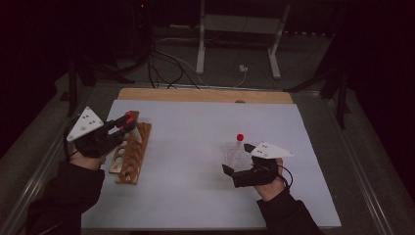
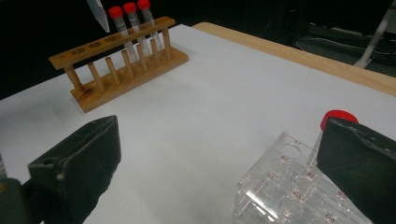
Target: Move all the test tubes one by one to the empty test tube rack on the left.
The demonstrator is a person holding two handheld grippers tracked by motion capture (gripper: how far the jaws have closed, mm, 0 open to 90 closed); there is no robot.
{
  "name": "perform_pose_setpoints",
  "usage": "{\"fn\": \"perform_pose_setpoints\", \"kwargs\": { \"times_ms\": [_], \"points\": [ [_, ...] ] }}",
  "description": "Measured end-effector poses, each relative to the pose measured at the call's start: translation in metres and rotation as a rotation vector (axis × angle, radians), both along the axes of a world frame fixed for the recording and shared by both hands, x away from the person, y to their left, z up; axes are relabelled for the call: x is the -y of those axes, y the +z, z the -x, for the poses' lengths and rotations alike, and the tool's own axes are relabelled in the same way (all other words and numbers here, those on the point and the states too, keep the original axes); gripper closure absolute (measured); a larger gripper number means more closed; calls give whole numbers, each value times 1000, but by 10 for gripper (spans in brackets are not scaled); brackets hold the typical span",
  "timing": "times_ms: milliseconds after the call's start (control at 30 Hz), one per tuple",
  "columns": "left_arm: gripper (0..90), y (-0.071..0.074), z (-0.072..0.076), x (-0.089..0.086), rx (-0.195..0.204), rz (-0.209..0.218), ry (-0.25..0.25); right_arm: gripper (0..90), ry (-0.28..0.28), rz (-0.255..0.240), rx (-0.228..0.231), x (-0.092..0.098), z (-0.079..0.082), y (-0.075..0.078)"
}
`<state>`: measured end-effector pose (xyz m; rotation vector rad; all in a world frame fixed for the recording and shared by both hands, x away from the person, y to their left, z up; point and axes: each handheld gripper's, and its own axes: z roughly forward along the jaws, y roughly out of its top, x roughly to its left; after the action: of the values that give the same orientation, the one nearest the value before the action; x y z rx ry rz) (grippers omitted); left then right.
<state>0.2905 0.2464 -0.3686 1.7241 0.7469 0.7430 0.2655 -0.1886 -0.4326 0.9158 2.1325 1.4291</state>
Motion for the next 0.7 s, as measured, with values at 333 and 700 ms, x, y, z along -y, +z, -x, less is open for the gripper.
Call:
{"fn": "perform_pose_setpoints", "kwargs": {
  "times_ms": [333,700],
  "points": [
    [721,-6,-3,-25,1,16,94,0,5,-5,4,0,0,1],
    [721,-25,-13,-37,-22,16,161,0,6,-7,2,1,0,1]
  ]
}}
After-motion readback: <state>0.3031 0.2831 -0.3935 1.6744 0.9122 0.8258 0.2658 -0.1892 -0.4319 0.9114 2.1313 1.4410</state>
